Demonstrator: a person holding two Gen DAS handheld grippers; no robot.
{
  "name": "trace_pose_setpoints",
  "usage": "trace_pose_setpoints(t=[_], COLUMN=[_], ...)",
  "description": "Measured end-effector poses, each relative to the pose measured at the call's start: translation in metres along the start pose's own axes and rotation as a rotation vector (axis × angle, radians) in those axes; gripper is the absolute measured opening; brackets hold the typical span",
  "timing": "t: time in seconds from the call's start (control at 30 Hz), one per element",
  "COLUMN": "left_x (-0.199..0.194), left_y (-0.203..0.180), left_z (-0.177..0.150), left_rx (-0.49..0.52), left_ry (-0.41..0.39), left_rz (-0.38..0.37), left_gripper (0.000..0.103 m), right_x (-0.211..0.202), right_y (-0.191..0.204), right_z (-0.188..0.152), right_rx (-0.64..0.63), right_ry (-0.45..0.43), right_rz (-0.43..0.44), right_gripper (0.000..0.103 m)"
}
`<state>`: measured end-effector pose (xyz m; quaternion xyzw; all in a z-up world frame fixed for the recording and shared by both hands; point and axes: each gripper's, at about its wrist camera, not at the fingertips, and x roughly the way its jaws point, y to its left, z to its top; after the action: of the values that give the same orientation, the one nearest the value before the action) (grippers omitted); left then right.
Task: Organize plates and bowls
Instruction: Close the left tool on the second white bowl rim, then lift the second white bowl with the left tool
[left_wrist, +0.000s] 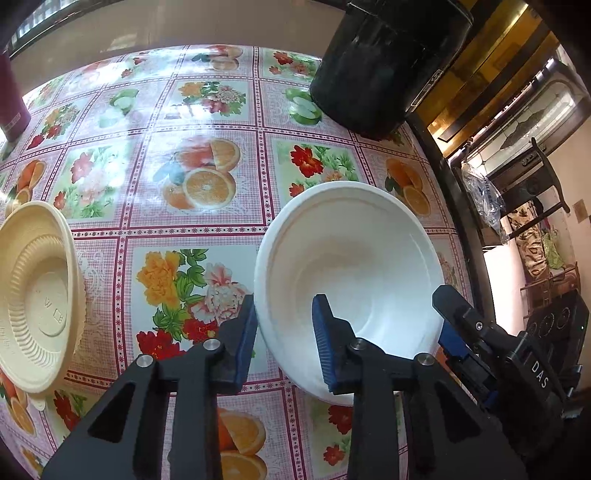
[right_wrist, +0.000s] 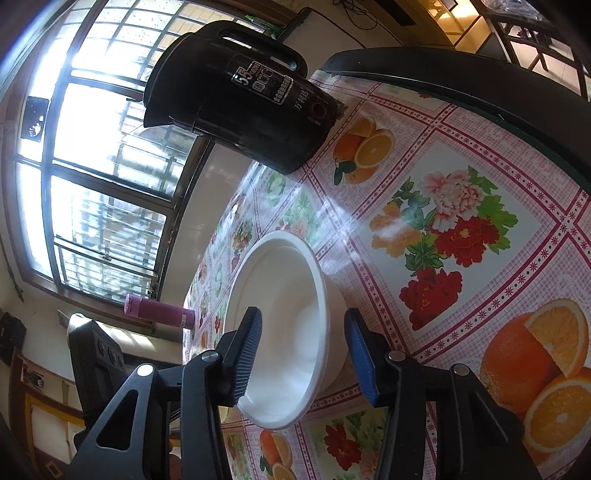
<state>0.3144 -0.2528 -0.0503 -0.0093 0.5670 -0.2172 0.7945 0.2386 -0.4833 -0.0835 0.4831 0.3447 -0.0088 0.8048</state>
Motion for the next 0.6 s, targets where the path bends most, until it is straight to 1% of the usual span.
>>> trace_pose_setpoints(t=[0.03, 0.07, 0.2, 0.27, 0.33, 0.37, 0.4, 0.47, 0.53, 0.6], left_x=[-0.001, -0.001, -0.001, -0.001, 0.0, 0.001, 0.002, 0.003, 0.005, 0.004], left_y=[0.0, 0.0, 0.001, 0.001, 0.001, 0.001, 0.001, 0.0, 0.001, 0.0], left_z=[0.0, 0.0, -0.001, -0.001, -0.001, -0.002, -0.002, -0.003, -0.004, -0.006], left_rx=[0.005, 0.007, 0.015, 0.015, 0.017, 0.019, 0.02, 0.021, 0.017, 0.021], left_ry=[-0.004, -0.006, 0.001, -0.002, 0.0, 0.002, 0.006, 0.004, 0.006, -0.002], left_rz=[0.009, 0.013, 0.009, 0.009, 0.012, 0.013, 0.007, 0.005, -0.002, 0.002], left_gripper=[0.024, 0.024, 0.019, 0.019, 0.019, 0.019, 0.014, 0.014, 0.01, 0.01], right_x=[0.0, 0.001, 0.004, 0.005, 0.005, 0.005, 0.005, 0.007, 0.006, 0.006], right_y=[-0.001, -0.002, -0.006, -0.007, -0.009, -0.01, -0.011, -0.013, -0.013, -0.014], right_z=[0.0, -0.001, -0.002, -0.002, -0.002, -0.003, -0.003, -0.003, -0.003, -0.003], right_rx=[0.002, 0.006, 0.023, 0.025, 0.034, 0.038, 0.042, 0.049, 0.05, 0.05], right_ry=[0.002, 0.004, 0.022, 0.021, 0.019, 0.015, 0.014, 0.018, 0.013, 0.01], right_rz=[-0.005, -0.01, -0.025, -0.036, -0.043, -0.051, -0.059, -0.063, -0.07, -0.074], right_gripper=[0.043, 0.038, 0.031, 0.023, 0.019, 0.014, 0.014, 0.012, 0.01, 0.01])
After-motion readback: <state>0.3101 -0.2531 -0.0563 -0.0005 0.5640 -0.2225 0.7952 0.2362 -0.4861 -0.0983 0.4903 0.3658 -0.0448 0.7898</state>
